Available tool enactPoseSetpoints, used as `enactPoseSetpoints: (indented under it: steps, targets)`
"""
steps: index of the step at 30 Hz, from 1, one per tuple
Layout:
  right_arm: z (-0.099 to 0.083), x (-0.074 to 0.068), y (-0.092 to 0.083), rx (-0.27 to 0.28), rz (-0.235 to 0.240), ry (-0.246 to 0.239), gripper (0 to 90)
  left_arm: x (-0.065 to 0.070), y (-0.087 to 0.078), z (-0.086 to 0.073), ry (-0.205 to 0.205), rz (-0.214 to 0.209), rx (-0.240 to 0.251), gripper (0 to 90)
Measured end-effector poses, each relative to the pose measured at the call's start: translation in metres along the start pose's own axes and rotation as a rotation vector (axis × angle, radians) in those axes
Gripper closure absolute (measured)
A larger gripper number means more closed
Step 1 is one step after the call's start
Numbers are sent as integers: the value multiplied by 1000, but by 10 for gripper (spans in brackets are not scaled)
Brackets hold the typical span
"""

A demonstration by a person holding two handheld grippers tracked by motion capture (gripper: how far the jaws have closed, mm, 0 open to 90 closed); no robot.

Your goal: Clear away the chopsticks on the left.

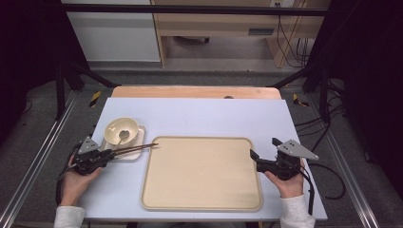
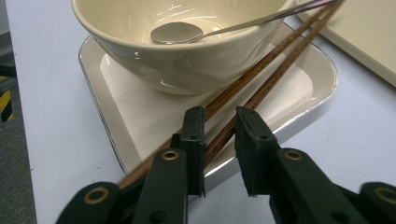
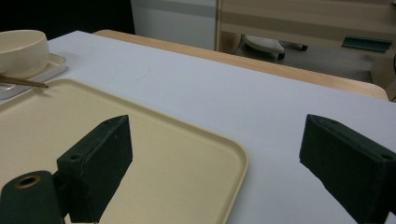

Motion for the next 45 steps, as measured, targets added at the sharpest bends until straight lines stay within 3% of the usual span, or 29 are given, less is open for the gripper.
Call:
enactPoseSetpoints:
  steps: [8, 16, 24, 31, 39, 45]
  targets:
    - [1, 1, -2, 5, -2, 3, 96, 4, -1, 1, 24, -8, -5, 787]
    - [0, 0, 0, -2, 1, -1, 96, 5, 5, 2, -6, -38, 14, 722]
    - [1, 0, -1, 3, -1, -2, 96, 8, 4, 2, -12, -42, 14, 781]
    - [1, 0, -2, 4, 2, 6, 96, 9, 5, 3, -9, -48, 18, 766]
    - [0, 0, 0, 0, 3, -1, 96, 8, 11, 3, -53, -74, 34, 729]
    - [1, 0, 0, 2, 0, 3, 96, 10, 11, 4, -30, -70, 35, 760]
Point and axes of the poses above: each handheld gripper's, and its own axes: y roughly forward along the jaws, z roughly out of its top, x roughly to its right, the point moved 3 cm from there along y, roughly forward along the jaws
